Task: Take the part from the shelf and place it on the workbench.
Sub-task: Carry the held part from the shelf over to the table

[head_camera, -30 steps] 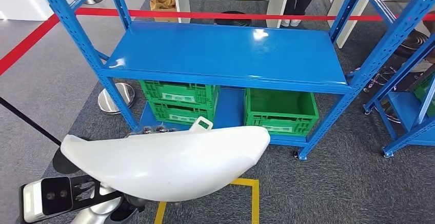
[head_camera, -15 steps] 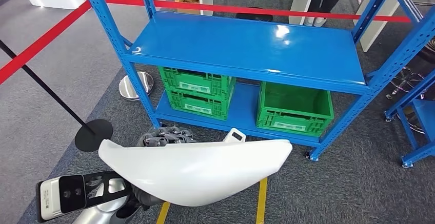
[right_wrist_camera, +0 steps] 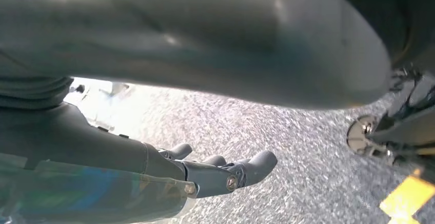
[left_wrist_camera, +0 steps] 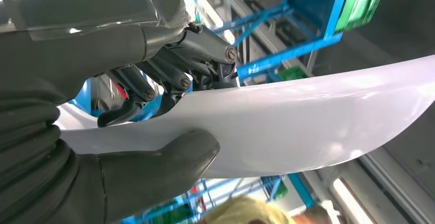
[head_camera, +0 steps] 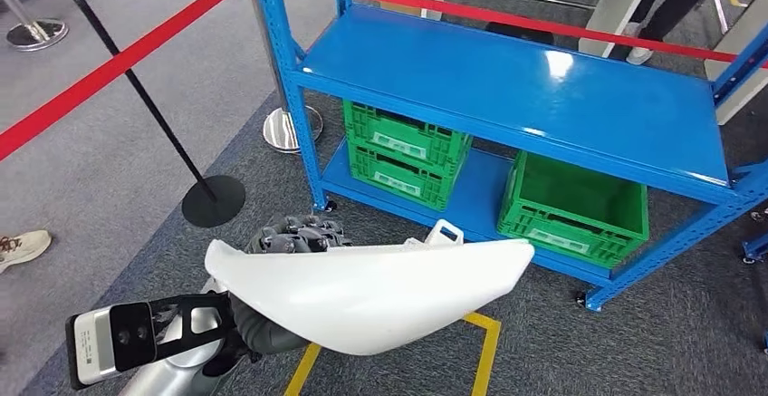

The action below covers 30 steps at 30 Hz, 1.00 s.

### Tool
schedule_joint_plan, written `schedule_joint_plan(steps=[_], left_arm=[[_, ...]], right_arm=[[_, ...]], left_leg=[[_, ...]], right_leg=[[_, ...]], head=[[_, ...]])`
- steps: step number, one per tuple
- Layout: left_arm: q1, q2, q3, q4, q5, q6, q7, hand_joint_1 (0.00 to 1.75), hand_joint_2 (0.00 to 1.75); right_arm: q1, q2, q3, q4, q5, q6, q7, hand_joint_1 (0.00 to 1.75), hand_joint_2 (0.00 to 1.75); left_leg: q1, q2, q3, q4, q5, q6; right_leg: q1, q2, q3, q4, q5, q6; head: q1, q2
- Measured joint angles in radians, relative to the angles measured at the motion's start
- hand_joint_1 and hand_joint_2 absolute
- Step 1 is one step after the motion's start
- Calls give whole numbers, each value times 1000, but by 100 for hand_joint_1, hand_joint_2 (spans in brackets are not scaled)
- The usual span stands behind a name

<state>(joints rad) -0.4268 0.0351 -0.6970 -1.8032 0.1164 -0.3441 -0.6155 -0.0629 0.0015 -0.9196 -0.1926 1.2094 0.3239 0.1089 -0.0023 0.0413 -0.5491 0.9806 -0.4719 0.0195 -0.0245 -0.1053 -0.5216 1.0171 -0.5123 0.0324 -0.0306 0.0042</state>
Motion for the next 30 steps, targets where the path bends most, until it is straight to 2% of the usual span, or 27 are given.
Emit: schedule_joint_plan(steps=[1, 2, 3, 4, 5, 6, 7, 8, 9, 10, 11, 12, 13, 14, 16, 18, 19, 20, 21, 22, 23, 25, 26, 27, 29, 30], left_arm=[[-1, -1, 0, 2, -3, 5, -5, 175, 175], [1, -1, 0, 6, -9, 10, -15, 175, 175], [6, -1, 0, 12, -19, 14, -29, 175, 175], [15, -1, 1, 19, -32, 17, -44, 175, 175], [23, -1, 1, 24, -46, 17, -52, 175, 175], [31, -2, 2, 28, -60, 14, -54, 175, 175], [37, -3, 3, 29, -72, 9, -48, 175, 175], [41, -5, 4, 30, -81, 1, -40, 175, 175], [45, -8, 6, 31, -87, -7, -31, 175, 175], [48, -11, 6, 31, -91, -15, -25, 175, 175], [51, -14, 7, 32, -93, -22, -20, 175, 175], [54, -16, 8, 32, -95, -26, -17, 175, 175], [57, -18, 9, 32, -95, -28, -15, 175, 175], [59, -18, 10, 32, -95, -29, -13, 175, 175], [60, -20, 13, 33, -96, -35, -11, 175, 175], [59, -24, 15, 34, -95, -51, -6, 175, 175], [59, -26, 15, 37, -94, -62, -1, 175, 175], [59, -28, 15, 39, -94, -73, 6, 175, 175], [59, -31, 15, 41, -93, -82, 15, 175, 175], [58, -35, 14, 43, -93, -92, 24, 175, 175], [56, -39, 14, 43, -93, -101, 34, 175, 175], [47, -51, 11, 43, -93, -114, 48, 175, 175], [42, -57, 10, 44, -93, -118, 52, 175, 175], [39, -62, 8, 45, -92, -121, 55, 175, 175], [37, -70, 5, 49, -86, -122, 58, 175, 175], [36, -73, 4, 53, -81, -125, 56, 175, 175]], right_arm=[[0, 0, 5, 0, 10, 3, -8, 0, 0], [1, 0, 12, 0, 23, 4, -19, 0, 0], [4, 1, 20, 0, 35, 3, -32, 0, 0], [8, 0, 28, 0, 46, -1, -45, 0, 0], [13, -1, 36, 0, 55, -5, -57, 0, 0], [16, -3, 44, 0, 63, -9, -66, 0, 0], [18, -6, 52, 0, 70, -12, -74, 0, 0], [19, -9, 59, 0, 76, -12, -80, 0, 0], [18, -12, 66, 0, 81, -13, -83, 0, 0], [18, -14, 72, 0, 85, -13, -86, 0, 0], [18, -15, 77, 0, 88, -12, -87, 0, 0], [18, -16, 81, 0, 90, -12, -88, 0, 0], [18, -17, 85, 0, 91, -12, -88, 0, 0], [18, -17, 88, 0, 92, -11, -88, 0, 0], [18, -18, 92, 0, 90, -11, -88, 0, 0], [20, -18, 94, 0, 83, -14, -86, 0, 0], [22, -18, 94, 0, 78, -16, -85, 0, 0], [23, -17, 94, 0, 75, -19, -84, 0, 0], [23, -16, 94, 0, 72, -22, -85, 0, 0], [22, -14, 94, 0, 70, -25, -88, 0, 0], [20, -11, 94, 0, 68, -27, -92, 0, 0], [18, -6, 94, 0, 65, -29, -100, 0, 0], [17, -5, 94, 0, 65, -29, -103, 0, 0], [17, -4, 94, 0, 66, -28, -103, 0, 0], [16, -1, 93, 0, 70, -23, -99, 0, 0], [16, 0, 94, 0, 73, -20, -96, 0, 0]], left_leg=[[2, -12, 0, -4, 4, 7], [4, -23, -2, -5, 7, 12], [3, -36, -4, -4, 9, 16], [1, -50, -6, -4, 10, 18], [-1, -65, -7, -3, 11, 19], [-2, -79, -7, -2, 12, 20], [-3, -94, -7, 0, 12, 19], [-3, -107, -7, 3, 11, 18], [-4, -120, -9, 8, 10, 15], [-4, -132, -13, 13, 9, 11], [-4, -142, -18, 17, 8, 6], [-2, -152, -23, 19, 9, -1], [0, -162, -28, 19, 12, -7], [2, -161, -32, 20, 12, -12], [1, -121, -55, 58, -11, -22], [1, -66, -115, 174, -68, -30], [3, -55, -151, 243, -95, -34], [5, -49, -178, 294, -108, -36], [6, -47, -187, 309, -103, -37], [6, -42, -174, 283, -81, -36], [5, -31, -140, 221, -49, -33], [-2, 18, -63, 79, -5, -22], [-7, 36, -40, 37, 3, -16], [-11, 43, -32, 20, 1, -10], [-11, 18, -33, 18, 4, 0], [-8, 7, -30, 15, 7, 6]], right_leg=[[-1, 27, -16, 37, -23, 3], [-2, 59, -44, 95, -54, 4], [-1, 82, -80, 167, -86, 4], [0, 94, -114, 234, -108, 3], [0, 99, -136, 274, -113, 1], [0, 101, -140, 275, -98, -1], [0, 105, -125, 234, -66, -4], [-1, 117, -94, 162, -26, -7], [-4, 142, -64, 91, 2, -8], [-6, 162, -41, 38, 21, -8], [-7, 179, -30, 10, 26, -7], [-6, 184, -28, 5, 23, -8], [-3, 174, -27, 5, 25, -12], [-3, 162, -26, 3, 27, -17], [-5, 138, -24, 0, 30, -28], [-5, 111, -24, -1, 30, -34], [-4, 95, -25, 0, 30, -35], [-3, 80, -25, 0, 29, -35], [-3, 66, -26, 0, 29, -35], [-3, 53, -25, 0, 28, -34], [-3, 42, -23, 0, 28, -33], [0, 23, -19, -1, 24, -27], [2, 14, -17, -1, 21, -23], [4, 5, -14, -1, 19, -18], [2, -11, -8, -3, 14, -6], [1, -1, -7, 4, 7, -1]], head=[[3, 0], [6, 0], [8, 0], [9, 0], [9, 0], [9, 0], [9, 0], [10, 0], [9, 0], [9, 0], [9, 0], [8, 0], [8, 0], [9, 0], [2, 0], [-6, 0], [-7, 0], [-7, 0], [-7, 0], [-7, 0], [-7, 0], [-6, 0], [-6, 0], [-6, 0], [-7, 0], [-5, 0]])
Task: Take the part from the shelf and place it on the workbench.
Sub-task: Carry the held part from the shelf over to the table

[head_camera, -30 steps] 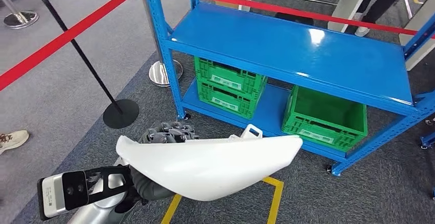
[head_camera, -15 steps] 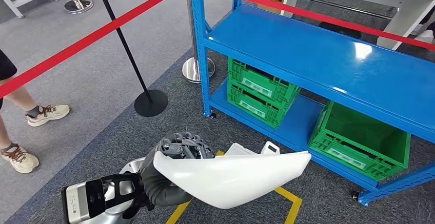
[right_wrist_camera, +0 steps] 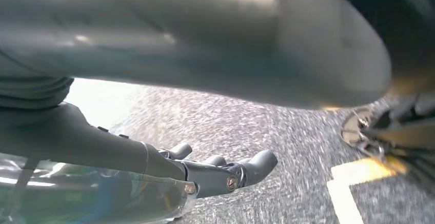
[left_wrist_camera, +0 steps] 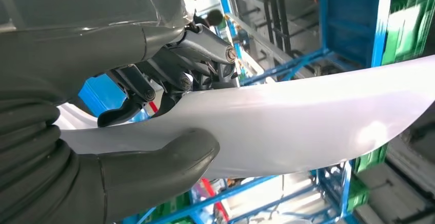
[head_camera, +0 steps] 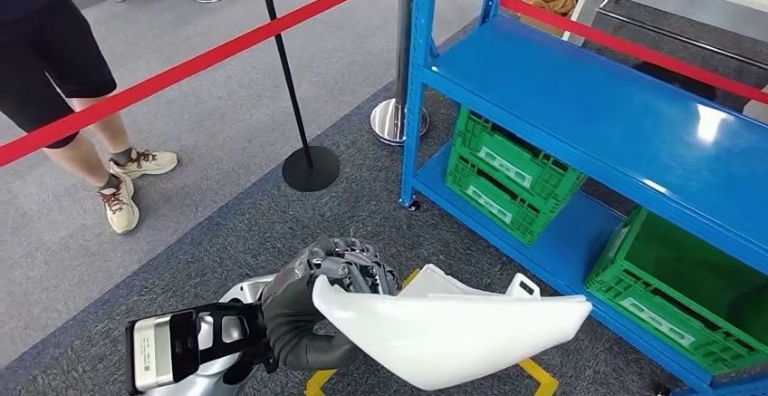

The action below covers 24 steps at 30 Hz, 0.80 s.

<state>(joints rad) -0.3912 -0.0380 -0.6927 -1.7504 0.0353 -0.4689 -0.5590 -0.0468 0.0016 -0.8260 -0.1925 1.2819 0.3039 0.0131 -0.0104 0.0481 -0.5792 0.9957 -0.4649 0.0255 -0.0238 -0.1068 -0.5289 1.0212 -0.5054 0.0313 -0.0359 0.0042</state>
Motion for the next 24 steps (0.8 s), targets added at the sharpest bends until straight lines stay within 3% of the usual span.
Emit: schedule_joint_plan(steps=[1, 3, 5, 6, 7, 8, 10, 12, 14, 15, 17, 19, 21, 22, 24], left_arm=[[-2, -3, -1, 4, 4, -3, -3, 175, 175], [-5, -7, -2, 14, 9, -11, -18, 175, 175], [-6, -5, -4, 27, 9, -15, -31, 175, 175], [-6, -3, -4, 33, 10, -16, -34, 175, 175], [-6, -2, -5, 38, 13, -17, -36, 175, 175], [-7, -2, -5, 41, 17, -18, -36, 175, 175], [-9, -3, -5, 48, 29, -22, -36, 175, 175], [-11, -6, -6, 54, 37, -25, -35, 175, 175], [-13, -6, -7, 60, 42, -27, -35, 175, 175], [-15, -6, -7, 63, 45, -28, -35, 175, 175], [-24, -6, -8, 71, 54, -28, -34, 175, 175], [-35, -8, -12, 87, 63, -30, -34, 175, 175], [-42, -9, -16, 112, 69, -31, -33, 175, 175], [-45, -10, -18, 126, 70, -30, -32, 175, 175], [-53, -15, -21, 147, 71, -27, -29, 175, 175]], right_arm=[[0, 1, 0, 0, 1, 3, 4, 0, 0], [3, 1, 0, 0, 2, 7, 13, 0, 0], [9, -5, -1, 0, 3, 11, 24, 0, 0], [12, -9, -2, 0, 2, 12, 28, 0, 0], [14, -13, -2, 0, 2, 13, 32, 0, 0], [14, -17, -3, 0, 3, 16, 37, 0, 0], [15, -22, -6, 0, 4, 23, 53, 0, 0], [15, -24, -10, 0, 4, 31, 69, 0, 0], [14, -26, -12, 0, 5, 40, 80, 0, 0], [13, -27, -13, 0, 6, 46, 85, 0, 0], [12, -27, -13, 0, 12, 56, 91, 0, 0], [15, -26, -13, 0, 21, 59, 83, 0, 0], [18, -25, -10, 0, 39, 61, 61, 0, 0], [17, -25, -7, 0, 54, 62, 51, 0, 0], [13, -21, 8, 0, 87, 67, 38, 0, 0]], left_leg=[[3, -12, 3, -3, 4, 7], [6, -36, 4, -5, 10, 16], [5, -64, 3, -4, 12, 19], [5, -79, 3, -3, 12, 19], [6, -95, 4, -2, 11, 19], [7, -110, 4, 1, 10, 17], [9, -137, 1, 12, 5, 8], [10, -158, -7, 21, 1, -4], [13, -174, -12, 19, 3, -14], [14, -165, -16, 22, 0, -18], [15, -115, -45, 76, -33, -26], [14, -65, -110, 209, -95, -32], [15, -54, -163, 311, -126, -35], [14, -52, -161, 306, -113, -33], [11, -31, -97, 186, -52, -25]], right_leg=[[-1, 21, -7, 23, -17, 4], [-2, 78, -55, 134, -78, 9], [-2, 100, -121, 263, -125, 10], [-2, 103, -138, 288, -123, 10], [-3, 104, -136, 270, -100, 9], [-5, 111, -115, 212, -61, 9], [-12, 146, -59, 72, 3, 12], [-12, 166, -34, 13, 19, 10], [-7, 150, -31, 12, 19, -2], [-7, 140, -30, 11, 21, -9], [-8, 119, -29, 9, 24, -20], [-5, 94, -31, 9, 23, -26], [-3, 65, -32, 9, 22, -28], [-2, 52, -32, 9, 22, -28], [-1, 30, -30, 9, 20, -26]], head=[[2, 0], [6, 0], [8, 0], [8, 0], [8, 0], [8, 0], [8, 0], [7, 0], [6, 0], [6, 0], [0, 0], [-5, 0], [-5, 0], [-5, 0], [-5, 0]])
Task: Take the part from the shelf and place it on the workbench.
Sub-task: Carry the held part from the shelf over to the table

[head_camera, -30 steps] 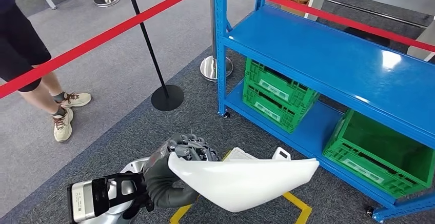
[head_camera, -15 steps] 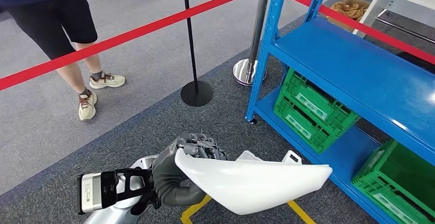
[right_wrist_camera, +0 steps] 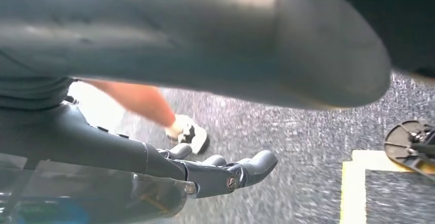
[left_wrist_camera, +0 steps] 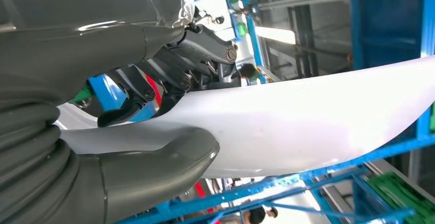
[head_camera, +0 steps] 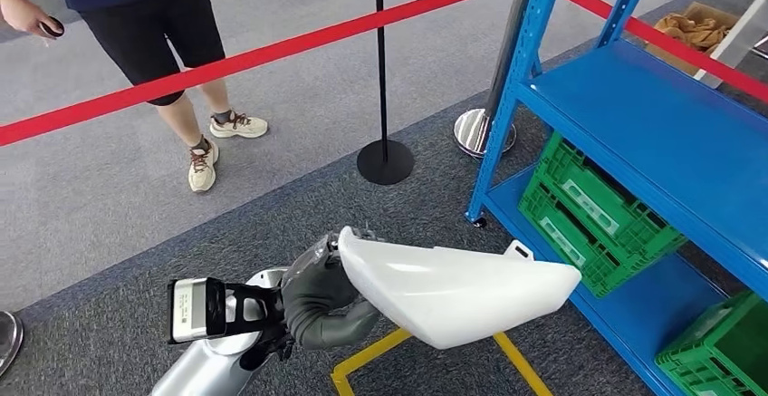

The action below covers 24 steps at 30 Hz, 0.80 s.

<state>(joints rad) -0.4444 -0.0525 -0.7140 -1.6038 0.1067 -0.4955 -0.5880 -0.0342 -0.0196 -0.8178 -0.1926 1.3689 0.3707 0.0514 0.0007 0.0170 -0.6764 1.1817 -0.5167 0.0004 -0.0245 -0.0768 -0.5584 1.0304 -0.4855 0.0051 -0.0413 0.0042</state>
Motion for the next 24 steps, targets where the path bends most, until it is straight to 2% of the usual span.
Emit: schedule_joint_plan(steps=[2, 3, 4, 5, 6, 7, 8, 10, 11, 12, 13, 14, 15, 17, 18, 19, 21, 22, 24], left_arm=[[-11, -8, -4, 14, -1, 6, 5, 175, 175], [-17, -11, -7, 20, -2, 8, 7, 175, 175], [-20, -14, -10, 26, -5, 11, 10, 175, 175], [-23, -16, -12, 31, -7, 13, 13, 175, 175], [-25, -17, -15, 35, -10, 13, 16, 175, 175], [-28, -19, -18, 39, -13, 14, 19, 175, 175], [-34, -23, -23, 44, -15, 15, 21, 175, 175], [-45, -30, -35, 56, -20, 15, 24, 175, 175], [-47, -32, -41, 63, -22, 16, 25, 175, 175], [-48, -32, -46, 69, -23, 16, 27, 175, 175], [-48, -33, -50, 74, -24, 16, 28, 175, 175], [-49, -33, -54, 78, -24, 16, 29, 175, 175], [-51, -34, -56, 81, -24, 16, 30, 175, 175], [-57, -35, -61, 85, -25, 17, 30, 175, 175], [-61, -35, -64, 87, -26, 19, 31, 175, 175], [-64, -35, -67, 90, -27, 21, 31, 175, 175], [-68, -34, -74, 93, -29, 24, 32, 175, 175], [-70, -34, -77, 93, -29, 25, 32, 175, 175], [-78, -33, -85, 95, -30, 28, 32, 175, 175]], right_arm=[[-5, 5, 20, 0, 26, 4, -6, 0, 0], [-7, 7, 28, 0, 33, 5, -10, 0, 0], [-9, 10, 35, 0, 37, 6, -15, 0, 0], [-11, 14, 41, 0, 40, 5, -20, 0, 0], [-14, 17, 47, 0, 41, 2, -26, 0, 0], [-17, 21, 52, 0, 42, 0, -32, 0, 0], [-19, 24, 57, 0, 42, -6, -38, 0, 0], [-19, 29, 63, 0, 43, -20, -47, 0, 0], [-17, 30, 65, 0, 43, -27, -50, 0, 0], [-16, 31, 66, 0, 42, -33, -53, 0, 0], [-16, 31, 67, 0, 42, -36, -55, 0, 0], [-16, 32, 68, 0, 42, -38, -56, 0, 0], [-17, 32, 69, 0, 42, -39, -57, 0, 0], [-18, 35, 73, 1, 42, -45, -57, 0, 0], [-19, 37, 75, 2, 42, -50, -54, 0, 0], [-20, 40, 76, 2, 42, -57, -45, 0, 0], [-23, 43, 78, 3, 32, -74, -17, 0, 0], [-24, 43, 77, 2, 24, -82, 0, 0, 0], [-24, 42, 72, 2, 10, -90, 23, 0, 0]], left_leg=[[-10, 41, 68, -128, 37, 11], [-15, 52, 82, -158, 41, 15], [-20, 50, 83, -166, 39, 19], [-21, 36, 82, -169, 42, 23], [-18, 24, 86, -174, 45, 28], [-15, 12, 91, -179, 50, 34], [-11, 0, 96, -184, 54, 39], [-8, -25, 99, -186, 58, 45], [-9, -40, 99, -186, 58, 46], [-9, -55, 99, -185, 58, 46], [-10, -71, 100, -184, 58, 46], [-9, -87, 101, -183, 57, 45], [-7, -102, 101, -179, 55, 42], [-6, -130, 96, -169, 50, 33], [-5, -141, 91, -166, 49, 27], [-4, -152, 86, -165, 50, 22], [0, -164, 80, -165, 52, 14], [0, -148, 73, -155, 46, 10], [-2, -84, 34, -81, 6, 3]], right_leg=[[4, -18, 3, 0, -3, 6], [5, -28, 4, -1, -5, 11], [5, -37, 7, -3, -6, 16], [4, -48, 11, -6, -6, 22], [2, -48, 14, -6, -9, 28], [1, -30, 13, 4, -18, 33], [0, -2, 1, 35, -37, 36], [-1, 57, -57, 156, -96, 40], [0, 68, -92, 224, -120, 41], [0, 72, -118, 268, -128, 41], [0, 74, -127, 273, -116, 40], [-1, 77, -115, 234, -84, 39], [-4, 87, -88, 163, -43, 39], [-11, 130, -33, 37, 5, 41], [-12, 145, -20, 8, 11, 40], [-10, 150, -16, 3, 6, 37], [-7, 128, -14, 1, 10, 25], [-7, 116, -13, -1, 10, 18], [-6, 91, -10, -3, 10, 7]], head=[[1, 0], [1, 0], [1, 0], [1, 0], [1, 0], [2, 0], [4, 0], [11, 0], [13, 0], [14, 0], [14, 0], [14, 0], [14, 0], [14, 0], [14, 0], [14, 0], [13, 0], [12, 0], [5, 0]])
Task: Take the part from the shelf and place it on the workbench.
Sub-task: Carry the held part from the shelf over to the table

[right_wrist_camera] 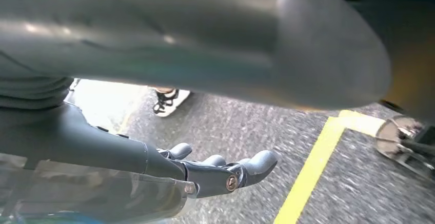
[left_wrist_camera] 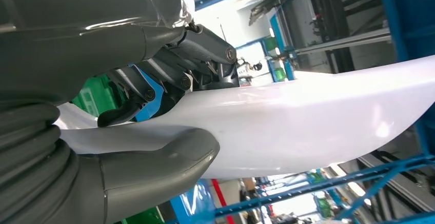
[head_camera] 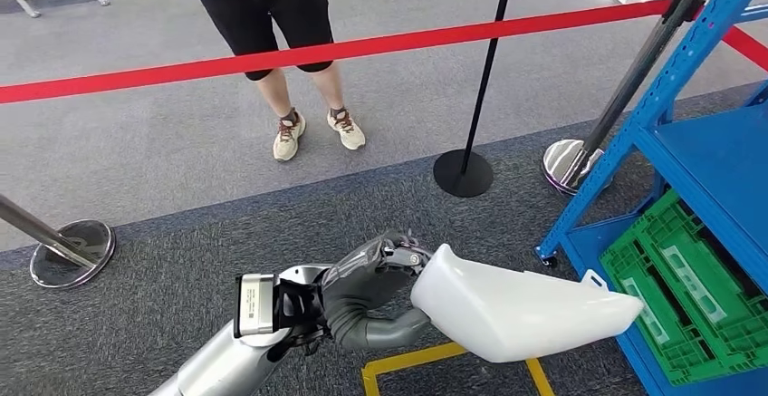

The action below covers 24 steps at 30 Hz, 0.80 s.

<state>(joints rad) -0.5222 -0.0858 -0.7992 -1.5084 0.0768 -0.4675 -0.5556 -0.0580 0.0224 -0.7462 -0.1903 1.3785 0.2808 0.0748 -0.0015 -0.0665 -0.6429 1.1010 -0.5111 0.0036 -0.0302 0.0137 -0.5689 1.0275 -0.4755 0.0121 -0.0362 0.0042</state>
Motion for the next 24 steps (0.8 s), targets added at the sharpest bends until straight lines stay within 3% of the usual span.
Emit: schedule_joint_plan(steps=[1, 2, 3, 4, 5, 6, 8, 9, 10, 12, 13, 14, 16, 18, 19, 20, 21, 22, 24], left_arm=[[-3, 0, -5, 2, 0, 1, 0, 175, 175], [-4, 0, -9, 5, -1, 2, 0, 175, 175], [-4, 1, -13, 8, -1, 3, 1, 175, 175], [-4, 2, -16, 10, 0, 4, 1, 175, 175], [-4, 3, -18, 12, 1, 4, 1, 175, 175], [-5, 4, -21, 13, 4, 4, 0, 175, 175], [-8, 6, -26, 13, 13, 4, -3, 175, 175], [-10, 8, -29, 13, 18, 4, -7, 175, 175], [-12, 10, -31, 13, 22, 4, -12, 175, 175], [-13, 15, -33, 10, 29, 1, -21, 175, 175], [-12, 18, -34, 5, 32, -3, -24, 175, 175], [-12, 19, -34, -1, 34, -9, -26, 175, 175], [-6, 21, -35, -16, 37, -25, -28, 175, 175], [8, 26, -35, -28, 36, -36, -28, 175, 175], [16, 29, -35, -33, 36, -38, -28, 175, 175], [21, 32, -35, -37, 36, -39, -28, 175, 175], [25, 33, -35, -42, 35, -41, -28, 175, 175], [26, 34, -35, -46, 35, -43, -28, 175, 175], [28, 35, -35, -54, 37, -49, -28, 175, 175]], right_arm=[[1, -2, -4, 0, -4, -1, 7, 0, 0], [3, -4, -7, 0, -6, -1, 10, 0, 0], [4, -7, -10, 0, -6, -1, 13, 0, 0], [5, -10, -13, 0, -9, -3, 18, 0, 0], [5, -14, -17, 0, -16, -11, 27, 0, 0], [5, -20, -24, 0, -29, -25, 41, 0, 0], [5, -38, -45, 0, -64, -65, 77, 0, 0], [6, -53, -61, 0, -81, -85, 93, 0, 0], [9, -73, -77, -1, -95, -102, 105, 0, 0], [13, -118, -109, -3, -114, -125, 118, 0, 0], [15, -141, -123, -5, -120, -134, 119, 0, 0], [17, -163, -137, -7, -126, -142, 118, 0, 0], [26, -208, -164, -9, -133, -156, 113, 0, 0], [39, -247, -186, -11, -134, -161, 109, 0, 0], [44, -263, -194, -12, -134, -163, 107, 0, 0], [46, -275, -201, -13, -134, -163, 107, 0, 0], [47, -284, -207, -14, -134, -164, 105, 0, 0], [47, -290, -211, -14, -134, -164, 105, 0, 0], [47, -295, -219, -15, -134, -166, 103, 0, 0]], left_leg=[[0, 33, -36, 68, -30, -3], [1, 50, -74, 140, -57, -5], [2, 58, -104, 193, -72, -6], [3, 61, -117, 212, -68, -5], [3, 63, -106, 188, -47, -3], [1, 72, -74, 125, -13, 0], [-9, 117, 6, -20, 34, 9], [-17, 134, 32, -65, 44, 15], [-24, 140, 43, -83, 43, 20], [-30, 114, 46, -89, 46, 32], [-29, 102, 49, -93, 49, 38], [-26, 91, 53, -98, 52, 45], [-21, 66, 57, -101, 56, 56], [-21, 35, 57, -100, 56, 59], [-20, 19, 57, -100, 56, 59], [-18, 4, 58, -99, 55, 58], [-16, -11, 60, -96, 54, 56], [-13, -25, 60, -93, 52, 53], [-12, -52, 54, -81, 46, 41]], right_leg=[[2, -14, 0, 0, -2, -4], [4, -29, 1, 0, -3, -6], [6, -45, 1, 0, -4, -7], [7, -60, 1, 0, -5, -8], [7, -74, 2, 0, -6, -7], [8, -86, 5, 0, -8, -6], [8, -107, 11, 0, -13, 0], [8, -117, 13, 0, -16, 6], [6, -127, 16, 0, -19, 12], [-1, -146, 23, -1, -23, 24], [-4, -135, 24, 4, -29, 30], [-6, -109, 18, 25, -43, 34], [-6, -43, -29, 128, -97, 40], [-4, -19, -97, 257, -144, 43], [-4, -17, -116, 284, -143, 44], [-4, -15, -114, 268, -121, 44], [-6, -10, -93, 213, -83, 44], [-10, 8, -61, 136, -45, 47], [-16, 48, -10, 22, -8, 51]], head=[[-4, 0], [-6, 0], [-6, 0], [-6, 0], [-6, 0], [-6, 0], [-6, 0], [-6, 0], [-5, 0], [-5, 0], [-4, 0], [-3, 0], [3, 0], [7, 0], [7, 0], [7, 0], [7, 0], [7, 0], [7, 0]])
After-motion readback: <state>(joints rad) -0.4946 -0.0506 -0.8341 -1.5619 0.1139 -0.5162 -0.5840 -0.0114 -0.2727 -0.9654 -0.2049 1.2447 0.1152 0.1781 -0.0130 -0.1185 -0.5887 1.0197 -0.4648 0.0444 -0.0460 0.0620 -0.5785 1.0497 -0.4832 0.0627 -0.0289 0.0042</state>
